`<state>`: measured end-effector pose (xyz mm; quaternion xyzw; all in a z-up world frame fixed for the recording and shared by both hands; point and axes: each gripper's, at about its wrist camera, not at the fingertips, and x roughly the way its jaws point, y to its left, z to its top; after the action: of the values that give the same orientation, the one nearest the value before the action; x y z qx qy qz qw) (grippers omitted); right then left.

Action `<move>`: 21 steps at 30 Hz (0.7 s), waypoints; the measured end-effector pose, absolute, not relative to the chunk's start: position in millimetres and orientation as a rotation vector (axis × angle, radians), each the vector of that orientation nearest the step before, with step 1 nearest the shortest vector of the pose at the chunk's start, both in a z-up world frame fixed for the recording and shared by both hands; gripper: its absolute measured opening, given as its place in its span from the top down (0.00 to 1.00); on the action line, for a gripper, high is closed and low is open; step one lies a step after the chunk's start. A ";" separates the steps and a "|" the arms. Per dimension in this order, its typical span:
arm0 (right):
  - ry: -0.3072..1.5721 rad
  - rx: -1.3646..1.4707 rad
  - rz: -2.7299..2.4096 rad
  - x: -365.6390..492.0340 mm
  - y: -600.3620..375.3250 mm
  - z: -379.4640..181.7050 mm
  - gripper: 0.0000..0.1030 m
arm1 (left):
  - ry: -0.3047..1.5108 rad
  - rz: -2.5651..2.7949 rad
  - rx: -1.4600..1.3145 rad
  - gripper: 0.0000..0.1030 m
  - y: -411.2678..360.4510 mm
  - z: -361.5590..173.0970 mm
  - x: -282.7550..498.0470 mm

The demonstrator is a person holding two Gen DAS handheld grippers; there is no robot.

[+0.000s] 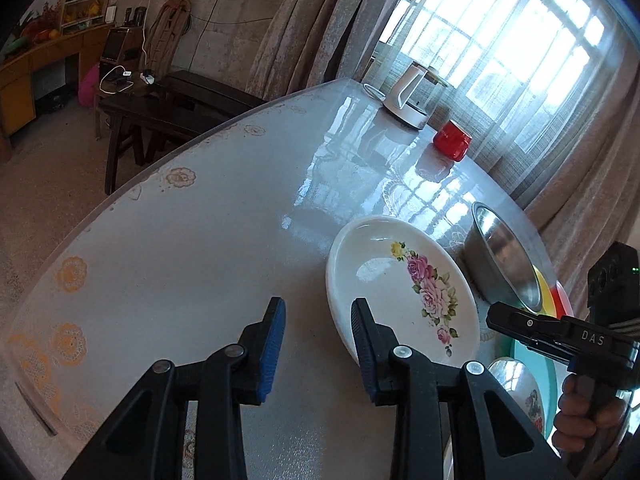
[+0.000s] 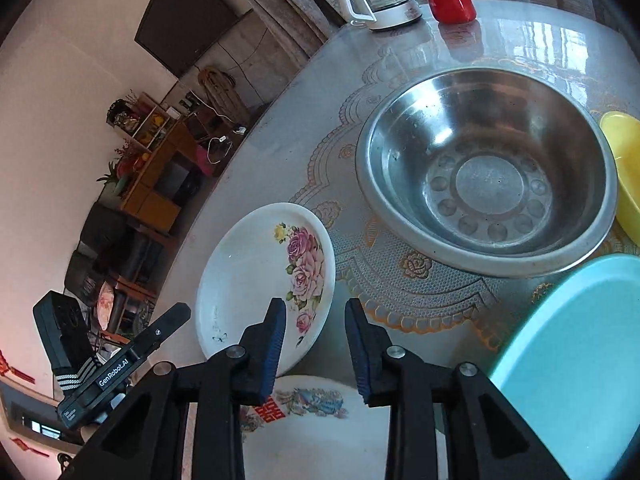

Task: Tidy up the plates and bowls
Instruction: 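Grasp the rim of the rose-pattern plate with the right gripper and lift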

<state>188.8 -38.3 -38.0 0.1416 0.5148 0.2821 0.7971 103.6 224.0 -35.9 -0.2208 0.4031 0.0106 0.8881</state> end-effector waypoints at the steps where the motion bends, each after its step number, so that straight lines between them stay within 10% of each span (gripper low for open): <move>1: 1.114 0.307 0.607 191.8 -35.1 -41.2 0.76 | 0.844 0.017 -0.449 0.66 222.5 -37.5 107.5; 5: 1.148 0.258 0.590 199.1 -20.7 -52.6 0.83 | 0.875 0.029 -0.395 0.61 216.1 -47.2 121.1; 10: 1.153 0.210 0.577 201.0 -9.3 -58.5 0.88 | 0.873 -0.017 -0.355 0.84 205.7 -50.4 130.1; 21: 1.103 0.233 0.578 200.1 -13.4 -48.6 0.88 | 0.834 0.010 -0.317 0.84 197.9 -32.9 129.9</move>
<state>200.1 -13.4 -48.6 0.1087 0.5153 0.2702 0.8060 129.9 197.9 -32.9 -0.1533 0.4033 0.0050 0.9021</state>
